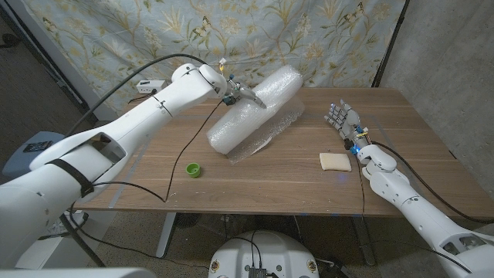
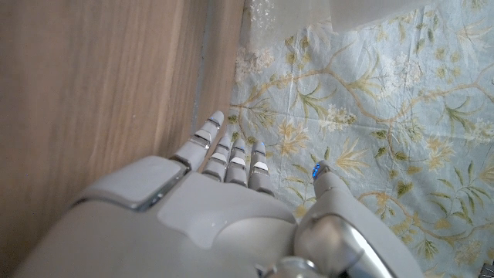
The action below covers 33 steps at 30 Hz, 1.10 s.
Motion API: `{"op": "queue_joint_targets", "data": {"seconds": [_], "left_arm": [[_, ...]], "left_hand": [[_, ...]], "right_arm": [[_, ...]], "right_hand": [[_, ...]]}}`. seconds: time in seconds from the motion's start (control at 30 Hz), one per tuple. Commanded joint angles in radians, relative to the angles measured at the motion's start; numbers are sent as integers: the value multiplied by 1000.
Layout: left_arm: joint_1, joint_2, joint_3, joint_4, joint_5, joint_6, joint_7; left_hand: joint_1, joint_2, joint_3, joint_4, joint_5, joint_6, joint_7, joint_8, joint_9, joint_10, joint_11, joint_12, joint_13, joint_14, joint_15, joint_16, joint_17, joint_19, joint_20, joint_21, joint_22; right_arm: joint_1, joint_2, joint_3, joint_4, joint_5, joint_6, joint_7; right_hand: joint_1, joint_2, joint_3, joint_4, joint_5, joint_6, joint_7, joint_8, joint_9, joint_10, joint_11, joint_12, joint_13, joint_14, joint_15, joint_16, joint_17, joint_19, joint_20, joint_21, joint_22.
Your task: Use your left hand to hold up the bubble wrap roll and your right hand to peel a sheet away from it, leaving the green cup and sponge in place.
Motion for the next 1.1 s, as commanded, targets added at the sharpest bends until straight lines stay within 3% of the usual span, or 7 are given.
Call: {"op": "queue_joint_targets", "data": {"seconds": [0.03,1.1], "left_arm": [[38,-5,-65,39,-131,-48,35],[139,-52,-206,196,-426,-255,24]], "left_hand": [[89,97,10,13,7,3,2,-3,5,6,9,-1,6,46,-33,-1,1,-3,6,8,3],[83,109,19,5,16,11,1,-5,11,14,6,-3,23,61,-35,-10,4,-9,7,28,-2]], "right_arm": [[8,-16,4,-42,-16,26,5],[-30,-69,6,-162,-33,-6,-24]], "right_hand": [[-3,0,6,0,6,0,2,4,5,0,-5,5,6,2,2,2,0,2,1,4,2],[-2,1,5,-3,5,1,4,5,4,0,0,5,6,1,4,3,0,-2,3,3,2]]}}
